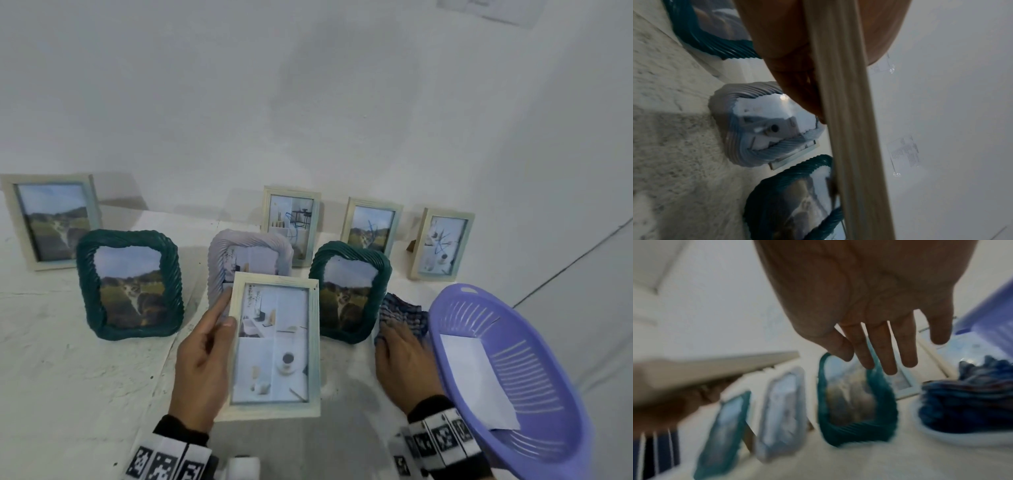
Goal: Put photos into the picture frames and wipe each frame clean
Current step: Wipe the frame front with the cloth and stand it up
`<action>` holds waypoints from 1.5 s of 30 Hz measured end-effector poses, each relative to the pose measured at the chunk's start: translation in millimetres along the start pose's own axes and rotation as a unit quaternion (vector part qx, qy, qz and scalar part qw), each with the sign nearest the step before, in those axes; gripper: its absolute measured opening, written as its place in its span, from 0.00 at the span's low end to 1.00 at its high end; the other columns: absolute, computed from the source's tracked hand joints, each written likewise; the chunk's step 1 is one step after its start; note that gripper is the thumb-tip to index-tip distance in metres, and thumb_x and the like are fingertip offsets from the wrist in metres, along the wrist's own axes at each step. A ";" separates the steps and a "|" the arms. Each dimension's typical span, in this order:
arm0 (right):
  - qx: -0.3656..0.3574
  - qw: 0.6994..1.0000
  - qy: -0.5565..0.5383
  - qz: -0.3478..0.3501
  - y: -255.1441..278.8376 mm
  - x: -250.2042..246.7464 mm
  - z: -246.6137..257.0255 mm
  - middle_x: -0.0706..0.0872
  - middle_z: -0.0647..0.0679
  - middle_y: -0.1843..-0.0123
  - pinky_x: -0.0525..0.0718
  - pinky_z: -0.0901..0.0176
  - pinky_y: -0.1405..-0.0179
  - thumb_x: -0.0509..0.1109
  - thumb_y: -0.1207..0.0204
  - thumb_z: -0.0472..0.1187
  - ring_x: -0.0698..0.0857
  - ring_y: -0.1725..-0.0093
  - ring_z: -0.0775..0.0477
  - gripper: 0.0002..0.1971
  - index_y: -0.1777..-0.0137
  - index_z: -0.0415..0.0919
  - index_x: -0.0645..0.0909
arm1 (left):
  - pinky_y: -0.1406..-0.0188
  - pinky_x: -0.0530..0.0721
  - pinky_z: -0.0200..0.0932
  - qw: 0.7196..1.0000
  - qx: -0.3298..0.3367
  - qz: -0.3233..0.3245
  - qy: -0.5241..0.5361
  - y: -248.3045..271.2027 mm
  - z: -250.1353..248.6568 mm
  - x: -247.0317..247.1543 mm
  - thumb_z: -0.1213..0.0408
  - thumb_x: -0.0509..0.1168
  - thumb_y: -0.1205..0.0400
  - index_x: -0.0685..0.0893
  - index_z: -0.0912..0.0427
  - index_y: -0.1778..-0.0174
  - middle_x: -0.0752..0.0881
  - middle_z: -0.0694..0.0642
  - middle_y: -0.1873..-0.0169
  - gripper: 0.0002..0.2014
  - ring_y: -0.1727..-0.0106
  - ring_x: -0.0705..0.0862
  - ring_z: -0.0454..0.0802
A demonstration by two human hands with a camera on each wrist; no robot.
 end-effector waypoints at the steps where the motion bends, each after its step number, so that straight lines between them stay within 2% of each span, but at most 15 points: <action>1: -0.021 0.997 -0.065 -0.029 9.7 -13.2 13.0 0.82 0.45 0.31 0.75 0.56 0.38 0.50 0.16 0.48 0.79 0.33 0.47 0.22 0.28 0.42 0.76 | 0.44 0.82 0.27 1.000 0.002 0.004 0.004 -0.6 -3.6 4.2 0.68 0.58 0.13 0.77 0.49 0.27 0.83 0.31 0.38 0.19 0.37 0.81 0.31; 2: -0.034 0.987 -0.153 -0.043 17.5 -24.9 25.0 0.86 0.48 0.37 0.77 0.62 0.46 0.55 0.15 0.47 0.83 0.41 0.51 0.18 0.32 0.43 0.80 | 0.49 0.80 0.23 1.000 0.005 0.009 0.007 -1.3 -8.2 9.6 0.70 0.57 0.13 0.77 0.49 0.28 0.83 0.26 0.42 0.19 0.39 0.81 0.28; 4: -0.032 0.935 -0.352 -0.011 25.2 -39.0 44.3 0.88 0.54 0.42 0.80 0.67 0.47 0.61 0.16 0.47 0.85 0.43 0.56 0.14 0.34 0.47 0.81 | 0.53 0.77 0.19 1.000 0.017 0.018 0.010 -2.2 -18.8 22.5 0.73 0.56 0.13 0.77 0.49 0.29 0.83 0.21 0.47 0.19 0.42 0.81 0.24; 7: 0.028 0.753 -0.645 0.124 32.2 -39.6 73.4 0.89 0.46 0.42 0.86 0.47 0.46 0.59 0.18 0.47 0.88 0.43 0.44 0.17 0.33 0.48 0.80 | 0.58 0.79 0.20 1.000 0.021 0.018 0.005 -3.6 -25.7 37.9 0.73 0.56 0.13 0.76 0.52 0.29 0.85 0.22 0.52 0.19 0.49 0.84 0.24; 9: 0.060 0.671 -0.723 0.155 32.7 -36.2 82.0 0.88 0.43 0.40 0.86 0.42 0.46 0.58 0.18 0.45 0.87 0.43 0.39 0.18 0.32 0.46 0.79 | 0.59 0.81 0.26 1.000 0.011 0.007 0.011 -4.3 -24.9 42.6 0.70 0.56 0.13 0.76 0.52 0.31 0.87 0.27 0.54 0.16 0.53 0.87 0.30; 12: 0.087 0.610 -0.771 0.163 30.0 -30.6 82.0 0.86 0.39 0.37 0.84 0.37 0.41 0.59 0.20 0.41 0.86 0.41 0.38 0.18 0.32 0.42 0.79 | 0.60 0.83 0.31 1.000 -0.002 0.000 0.023 -5.6 -25.7 46.6 0.69 0.57 0.13 0.76 0.53 0.37 0.89 0.31 0.56 0.11 0.56 0.88 0.34; 15: 0.089 0.594 -0.782 0.167 29.5 -29.5 81.2 0.84 0.36 0.35 0.82 0.36 0.39 0.60 0.21 0.42 0.84 0.39 0.35 0.19 0.32 0.40 0.78 | 0.56 0.81 0.27 1.000 -0.005 0.017 0.019 -5.2 -28.4 51.1 0.66 0.57 0.13 0.75 0.51 0.38 0.89 0.31 0.55 0.10 0.53 0.87 0.32; 17: 0.084 0.583 -0.791 0.166 28.6 -32.2 81.3 0.84 0.35 0.36 0.83 0.34 0.41 0.60 0.22 0.42 0.83 0.38 0.31 0.20 0.31 0.40 0.78 | 0.46 0.82 0.31 0.999 -0.016 0.049 0.007 -3.8 -26.4 55.7 0.54 0.61 0.17 0.73 0.48 0.33 0.89 0.37 0.49 0.17 0.45 0.86 0.35; 20: 0.049 0.596 -0.786 0.158 28.2 -41.8 89.8 0.85 0.36 0.37 0.87 0.39 0.52 0.58 0.20 0.39 0.85 0.41 0.32 0.18 0.32 0.40 0.77 | 0.31 0.78 0.49 0.990 -0.058 0.118 -0.054 -1.4 -16.4 65.2 0.30 0.66 0.30 0.64 0.37 0.24 0.79 0.38 0.32 0.39 0.31 0.78 0.40; 27: -0.107 0.729 -0.673 0.060 28.9 -55.2 136.0 0.85 0.43 0.42 0.88 0.51 0.53 0.70 0.21 0.44 0.87 0.46 0.40 0.15 0.35 0.50 0.80 | 0.34 0.79 0.35 0.965 -0.101 0.241 0.005 -4.3 -11.9 69.6 0.22 0.70 0.45 0.57 0.37 0.19 0.71 0.36 0.26 0.58 0.28 0.73 0.32; 30: -0.130 0.770 -0.624 0.031 28.6 -55.0 159.4 0.83 0.46 0.46 0.88 0.55 0.57 0.69 0.22 0.42 0.86 0.52 0.44 0.17 0.34 0.56 0.78 | 0.26 0.73 0.61 0.952 -0.139 0.259 0.086 -6.6 -16.0 60.7 0.28 0.73 0.37 0.62 0.45 0.18 0.77 0.52 0.26 0.53 0.26 0.76 0.52; 32: -0.141 0.801 -0.582 0.024 27.6 -55.0 174.0 0.82 0.54 0.49 0.88 0.51 0.60 0.69 0.22 0.45 0.86 0.54 0.46 0.16 0.36 0.62 0.77 | 0.27 0.71 0.67 0.942 -0.155 0.268 0.131 -9.1 -19.0 50.2 0.33 0.73 0.33 0.66 0.52 0.19 0.79 0.59 0.29 0.48 0.27 0.78 0.60; 36: -0.194 0.879 -0.432 -0.059 24.8 -67.4 189.0 0.81 0.58 0.54 0.85 0.55 0.65 0.71 0.22 0.51 0.83 0.59 0.51 0.12 0.40 0.61 0.78 | 0.33 0.78 0.58 0.935 -0.186 0.263 0.147 -18.8 -18.7 27.4 0.32 0.76 0.40 0.72 0.56 0.23 0.82 0.59 0.32 0.52 0.30 0.80 0.58; 38: -0.224 0.911 -0.325 -0.117 22.5 -75.5 191.7 0.77 0.60 0.60 0.80 0.60 0.68 0.70 0.24 0.52 0.79 0.63 0.55 0.10 0.44 0.56 0.81 | 0.34 0.80 0.61 0.942 -0.185 0.246 0.136 -25.9 -16.3 17.3 0.30 0.77 0.44 0.71 0.54 0.23 0.82 0.58 0.32 0.55 0.31 0.80 0.57; 45: -0.219 0.951 -0.085 -0.202 10.6 -84.3 194.8 0.76 0.58 0.78 0.75 0.60 0.84 0.69 0.24 0.52 0.73 0.81 0.56 0.09 0.56 0.50 0.87 | 0.42 0.84 0.49 0.957 -0.148 0.233 0.090 -43.4 -17.3 5.4 0.24 0.73 0.49 0.72 0.45 0.25 0.84 0.52 0.36 0.55 0.35 0.83 0.50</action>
Point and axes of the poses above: each hand's wrist, its own y-axis away from the middle knuckle, its own x-axis out of the palm, z = x × y, the point moved 7 cm from there along -y, towards the middle knuckle
